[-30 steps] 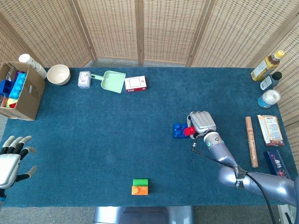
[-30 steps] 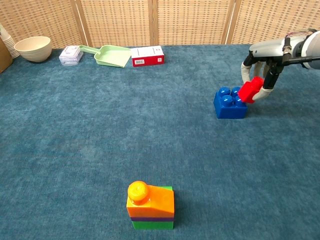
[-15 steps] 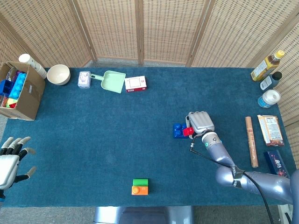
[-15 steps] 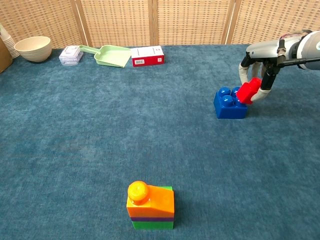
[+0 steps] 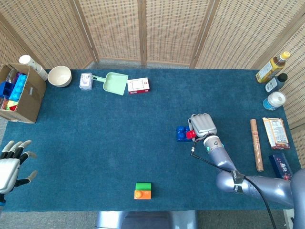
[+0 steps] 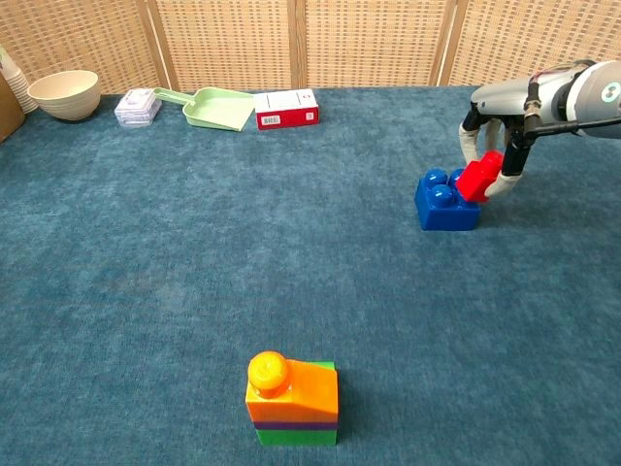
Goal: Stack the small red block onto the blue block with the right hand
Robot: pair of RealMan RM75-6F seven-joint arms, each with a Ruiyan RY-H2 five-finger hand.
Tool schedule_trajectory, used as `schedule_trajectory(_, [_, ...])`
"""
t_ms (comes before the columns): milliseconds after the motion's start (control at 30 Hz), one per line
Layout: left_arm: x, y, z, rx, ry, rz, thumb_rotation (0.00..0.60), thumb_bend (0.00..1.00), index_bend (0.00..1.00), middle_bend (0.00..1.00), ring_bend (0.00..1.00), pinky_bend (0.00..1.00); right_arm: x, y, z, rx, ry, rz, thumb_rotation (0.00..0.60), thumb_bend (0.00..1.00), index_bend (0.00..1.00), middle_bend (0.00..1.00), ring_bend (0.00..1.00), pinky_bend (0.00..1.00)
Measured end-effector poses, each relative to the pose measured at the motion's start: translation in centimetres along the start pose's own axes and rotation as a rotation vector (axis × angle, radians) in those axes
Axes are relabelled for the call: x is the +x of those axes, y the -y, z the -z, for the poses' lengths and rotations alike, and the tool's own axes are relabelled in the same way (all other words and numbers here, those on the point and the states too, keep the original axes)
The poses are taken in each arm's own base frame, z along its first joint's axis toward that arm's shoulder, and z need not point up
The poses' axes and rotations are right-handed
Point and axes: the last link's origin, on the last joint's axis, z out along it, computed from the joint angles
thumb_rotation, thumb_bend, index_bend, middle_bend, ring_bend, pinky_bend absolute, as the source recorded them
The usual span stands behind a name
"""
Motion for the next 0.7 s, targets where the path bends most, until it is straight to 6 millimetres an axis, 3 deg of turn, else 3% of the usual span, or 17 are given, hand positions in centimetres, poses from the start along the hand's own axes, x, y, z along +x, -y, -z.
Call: schedule_trajectory(700, [-0.34, 0.25, 0.04, -0.002, 0.002, 0.014, 0.600, 0.31, 0.37, 0.15, 0.14, 0.00, -0.23, 0.13, 0.20, -0.030, -0.030, 0.105, 0.600, 0.19, 0.61, 0.31, 0.32, 0.33])
